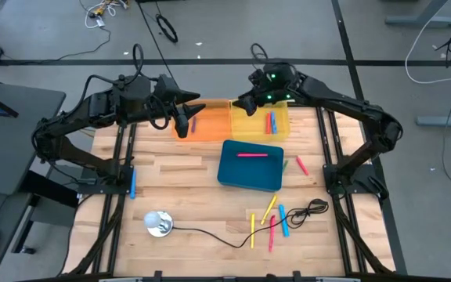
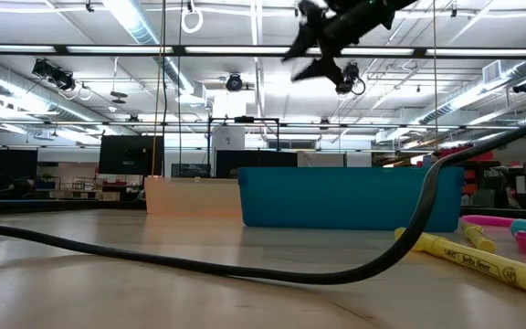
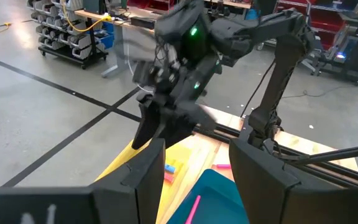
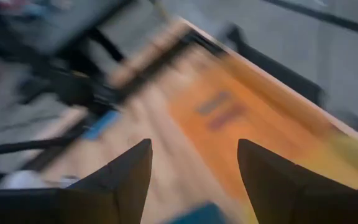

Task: Pick & Place Markers
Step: Put the blue marker into the yellow transparent bin

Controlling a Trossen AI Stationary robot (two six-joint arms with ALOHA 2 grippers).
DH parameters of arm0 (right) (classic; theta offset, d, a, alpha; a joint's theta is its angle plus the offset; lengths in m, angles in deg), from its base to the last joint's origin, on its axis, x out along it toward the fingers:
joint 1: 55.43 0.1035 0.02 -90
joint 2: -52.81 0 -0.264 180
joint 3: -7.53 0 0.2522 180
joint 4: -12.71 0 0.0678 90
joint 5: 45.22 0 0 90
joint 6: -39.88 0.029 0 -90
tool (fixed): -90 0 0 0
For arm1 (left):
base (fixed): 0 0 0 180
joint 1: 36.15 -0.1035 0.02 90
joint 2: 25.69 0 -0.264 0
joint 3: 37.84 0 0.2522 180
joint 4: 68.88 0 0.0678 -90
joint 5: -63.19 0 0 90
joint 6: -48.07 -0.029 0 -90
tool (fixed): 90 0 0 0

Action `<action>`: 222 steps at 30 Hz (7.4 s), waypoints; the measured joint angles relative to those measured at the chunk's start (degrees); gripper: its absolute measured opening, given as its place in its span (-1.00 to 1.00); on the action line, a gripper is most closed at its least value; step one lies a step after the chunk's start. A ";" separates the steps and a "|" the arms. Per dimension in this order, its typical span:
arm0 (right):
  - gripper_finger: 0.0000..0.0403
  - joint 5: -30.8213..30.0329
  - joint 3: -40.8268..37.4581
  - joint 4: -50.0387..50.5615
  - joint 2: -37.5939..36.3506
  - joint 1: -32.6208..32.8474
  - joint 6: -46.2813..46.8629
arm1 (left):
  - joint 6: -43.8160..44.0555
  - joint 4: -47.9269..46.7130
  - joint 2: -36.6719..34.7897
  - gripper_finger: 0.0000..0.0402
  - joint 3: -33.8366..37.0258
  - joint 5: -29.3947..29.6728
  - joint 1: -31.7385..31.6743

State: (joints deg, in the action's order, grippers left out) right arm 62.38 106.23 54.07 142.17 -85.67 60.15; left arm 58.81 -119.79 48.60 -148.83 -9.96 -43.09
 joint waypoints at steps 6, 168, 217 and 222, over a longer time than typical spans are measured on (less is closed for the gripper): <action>0.17 9.81 0.00 -12.83 -2.21 1.87 0.20 | -0.01 0.02 0.00 -0.07 0.00 0.00 0.00; 0.17 7.31 0.00 -18.42 -6.62 18.75 -18.53 | 119.62 -21.03 3.82 -0.23 68.43 -18.19 39.10; 0.17 7.27 0.00 -19.52 -6.62 18.73 -19.23 | 94.00 -20.90 4.19 -0.68 55.39 -2.06 32.98; 0.17 7.27 0.01 -19.51 -6.62 18.74 -19.26 | 86.80 -21.00 4.13 -0.67 52.05 -1.81 30.19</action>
State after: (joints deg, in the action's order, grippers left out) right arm 69.65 106.24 34.56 135.55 -66.93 40.89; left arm 145.61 -140.79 52.73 -96.78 -11.77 -12.91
